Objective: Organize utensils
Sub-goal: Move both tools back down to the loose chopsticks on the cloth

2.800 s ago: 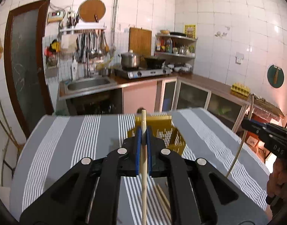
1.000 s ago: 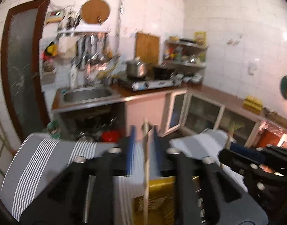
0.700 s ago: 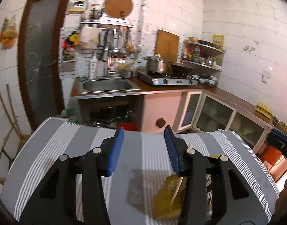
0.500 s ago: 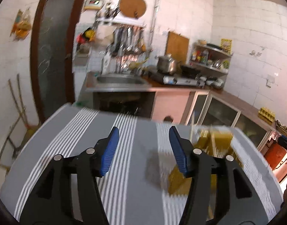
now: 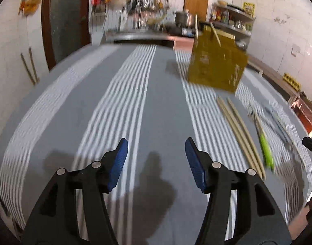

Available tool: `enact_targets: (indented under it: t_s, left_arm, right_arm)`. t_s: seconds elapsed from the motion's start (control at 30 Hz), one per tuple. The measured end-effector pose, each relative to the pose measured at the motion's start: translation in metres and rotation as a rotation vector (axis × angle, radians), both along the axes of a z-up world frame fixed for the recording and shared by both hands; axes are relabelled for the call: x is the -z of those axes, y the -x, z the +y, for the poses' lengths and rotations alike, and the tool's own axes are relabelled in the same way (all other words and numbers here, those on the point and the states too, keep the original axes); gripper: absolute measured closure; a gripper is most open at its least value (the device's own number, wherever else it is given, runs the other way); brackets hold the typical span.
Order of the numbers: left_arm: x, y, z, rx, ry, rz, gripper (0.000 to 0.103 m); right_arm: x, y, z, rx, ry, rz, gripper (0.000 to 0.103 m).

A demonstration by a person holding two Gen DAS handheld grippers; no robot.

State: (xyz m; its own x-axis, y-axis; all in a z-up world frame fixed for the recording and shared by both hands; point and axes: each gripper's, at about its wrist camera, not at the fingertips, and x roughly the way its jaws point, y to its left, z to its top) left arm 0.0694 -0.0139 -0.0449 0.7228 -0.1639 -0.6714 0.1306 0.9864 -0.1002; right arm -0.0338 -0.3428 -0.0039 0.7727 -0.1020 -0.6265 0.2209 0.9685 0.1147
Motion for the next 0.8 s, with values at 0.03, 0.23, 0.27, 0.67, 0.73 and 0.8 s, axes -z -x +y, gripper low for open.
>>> enact_targets:
  t_s: [0.03, 0.23, 0.27, 0.67, 0.73, 0.8]
  left_arm:
    - [0.003, 0.005, -0.001, 0.007, 0.01, 0.016, 0.046]
    - [0.003, 0.003, -0.022, 0.042, 0.005, 0.035, 0.046]
    - [0.001, 0.0, -0.026, 0.043, 0.003, 0.031, 0.046]
    - [0.013, -0.059, -0.104, 0.166, -0.032, 0.09, 0.046]
    - [0.017, -0.073, -0.113, 0.171, -0.027, 0.123, 0.046]
    - [0.019, -0.083, -0.123, 0.186, -0.046, 0.132, 0.046]
  right_arm:
    - [0.004, 0.005, 0.002, -0.004, -0.004, 0.002, 0.054]
    - [0.007, 0.0, 0.013, -0.012, 0.011, 0.01, 0.054]
    - [0.007, -0.005, 0.015, -0.015, 0.016, 0.017, 0.054]
    - [0.017, -0.089, 0.042, -0.06, 0.001, 0.115, 0.054]
    - [0.022, -0.104, 0.044, -0.064, -0.005, 0.139, 0.055]
    - [0.026, -0.115, 0.046, -0.068, -0.007, 0.155, 0.055]
